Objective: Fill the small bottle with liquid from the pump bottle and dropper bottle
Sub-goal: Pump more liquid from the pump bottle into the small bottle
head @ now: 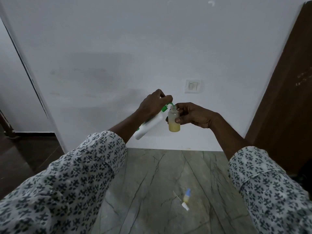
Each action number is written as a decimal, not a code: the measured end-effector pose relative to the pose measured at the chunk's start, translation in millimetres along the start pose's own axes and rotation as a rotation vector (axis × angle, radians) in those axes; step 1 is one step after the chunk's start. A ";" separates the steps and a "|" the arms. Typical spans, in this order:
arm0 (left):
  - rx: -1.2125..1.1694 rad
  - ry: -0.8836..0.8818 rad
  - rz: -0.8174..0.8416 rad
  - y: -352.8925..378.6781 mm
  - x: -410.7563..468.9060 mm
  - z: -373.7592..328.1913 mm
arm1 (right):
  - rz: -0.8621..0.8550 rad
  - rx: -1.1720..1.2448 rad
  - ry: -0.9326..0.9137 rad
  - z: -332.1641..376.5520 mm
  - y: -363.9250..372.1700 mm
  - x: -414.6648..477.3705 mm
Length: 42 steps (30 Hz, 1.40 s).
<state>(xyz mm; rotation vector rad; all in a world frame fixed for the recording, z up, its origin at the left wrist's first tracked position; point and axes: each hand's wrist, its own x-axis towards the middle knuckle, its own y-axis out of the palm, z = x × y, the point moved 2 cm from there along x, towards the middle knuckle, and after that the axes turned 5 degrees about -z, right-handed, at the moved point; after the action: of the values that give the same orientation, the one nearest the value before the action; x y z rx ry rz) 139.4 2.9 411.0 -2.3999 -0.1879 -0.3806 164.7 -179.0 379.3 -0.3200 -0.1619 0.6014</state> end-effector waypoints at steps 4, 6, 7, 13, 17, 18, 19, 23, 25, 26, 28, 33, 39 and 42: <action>0.003 0.003 -0.005 -0.6 0.0 -1.5 | -0.010 0.028 -0.015 1.7 -3.8 0.4; 0.019 0.001 0.004 -0.5 0.6 -1.6 | -0.008 0.039 -0.021 2.3 -6.8 0.5; 0.023 0.003 0.006 -0.3 0.8 -2.1 | -0.009 0.040 -0.021 2.2 -8.0 0.8; 0.032 0.005 0.001 5.5 5.6 0.7 | -0.019 0.032 -0.015 -2.7 -11.5 3.8; 0.013 -0.003 -0.026 7.0 7.1 3.3 | -0.025 0.031 -0.004 -5.7 -11.4 5.3; 0.000 0.000 -0.032 7.6 8.0 4.1 | -0.022 0.030 -0.004 -6.5 -10.7 6.2; -0.015 -0.001 -0.035 8.4 8.4 4.4 | -0.017 0.027 -0.005 -7.5 -9.9 6.9; -0.046 0.007 -0.032 10.6 10.6 6.5 | 0.000 0.029 -0.007 -11.5 -7.3 9.7; -0.056 0.020 -0.027 11.5 11.6 8.7 | 0.000 0.038 -0.013 -11.1 -6.6 9.8; -0.077 0.025 -0.027 11.7 11.7 10.0 | -0.004 0.042 -0.017 -10.3 -6.4 9.7; -0.166 0.026 -0.020 12.9 12.0 15.1 | -0.010 0.055 -0.027 -8.9 -6.1 9.4; -0.458 0.058 0.018 17.6 5.3 25.8 | 0.045 0.111 -0.043 -9.3 1.1 8.4; -0.654 0.011 0.006 20.3 2.9 37.2 | 0.086 0.271 -0.037 -32.7 11.0 3.9; -0.654 0.040 0.002 21.3 2.4 43.0 | 0.090 0.315 -0.049 -38.8 13.0 2.5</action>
<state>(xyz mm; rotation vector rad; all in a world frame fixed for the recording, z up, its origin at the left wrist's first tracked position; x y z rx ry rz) 156.2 15.3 367.8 -3.0285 -0.0414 -0.5543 169.3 -177.0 338.7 -0.0078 -0.0985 0.7128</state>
